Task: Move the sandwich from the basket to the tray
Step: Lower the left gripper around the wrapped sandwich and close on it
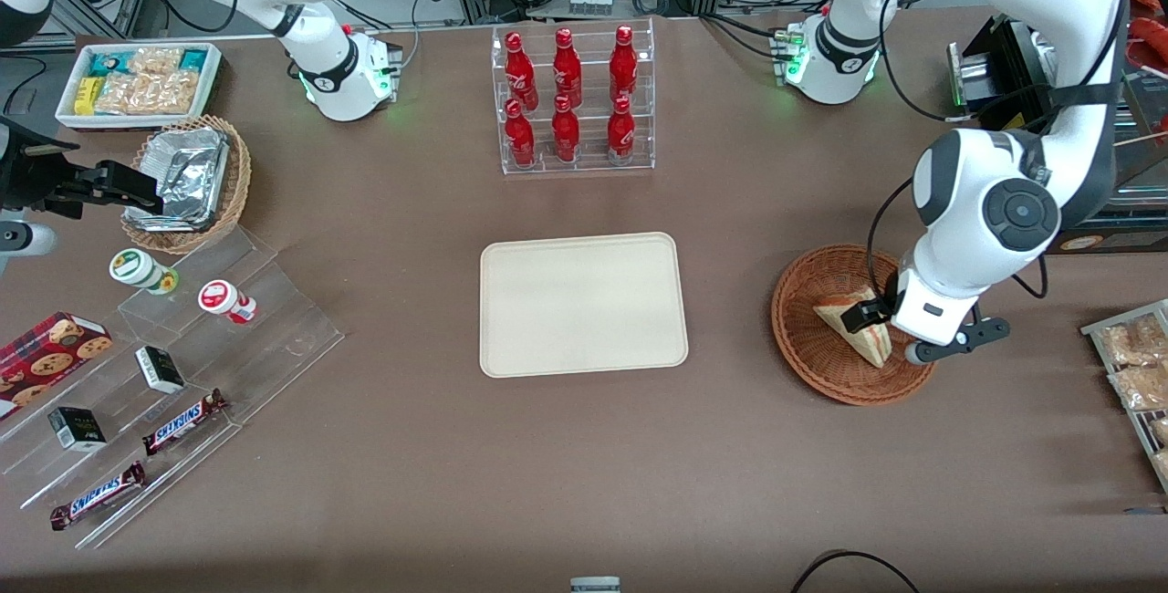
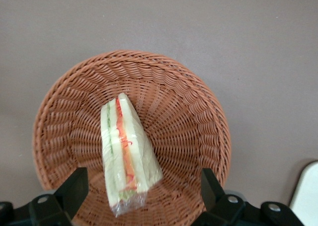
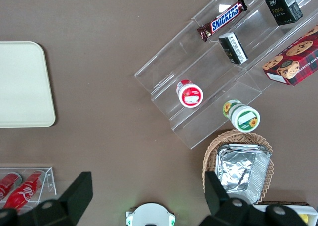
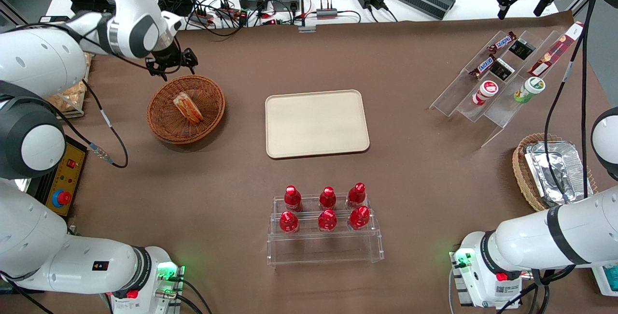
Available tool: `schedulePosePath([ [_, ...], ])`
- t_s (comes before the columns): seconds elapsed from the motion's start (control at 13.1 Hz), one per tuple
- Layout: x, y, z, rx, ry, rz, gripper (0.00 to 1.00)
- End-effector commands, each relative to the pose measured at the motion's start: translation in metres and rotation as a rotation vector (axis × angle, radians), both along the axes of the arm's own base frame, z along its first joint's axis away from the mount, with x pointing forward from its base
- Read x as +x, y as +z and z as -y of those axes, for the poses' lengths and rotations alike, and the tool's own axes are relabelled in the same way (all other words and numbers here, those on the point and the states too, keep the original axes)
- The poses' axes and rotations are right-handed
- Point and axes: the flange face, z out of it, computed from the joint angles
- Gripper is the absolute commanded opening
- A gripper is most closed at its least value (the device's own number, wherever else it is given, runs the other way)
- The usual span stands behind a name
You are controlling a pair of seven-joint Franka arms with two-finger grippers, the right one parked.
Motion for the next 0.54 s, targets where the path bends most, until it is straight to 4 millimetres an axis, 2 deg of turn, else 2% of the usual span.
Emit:
schedulePosePath([
  [0.0, -0.024, -0.019, -0.007, 0.001, 0.021, 0.045, 1.0],
  [0.15, -0.033, -0.035, -0.015, -0.002, 0.061, 0.053, 1.0],
  [0.46, -0.039, -0.044, -0.024, 0.004, 0.077, 0.033, 1.0],
])
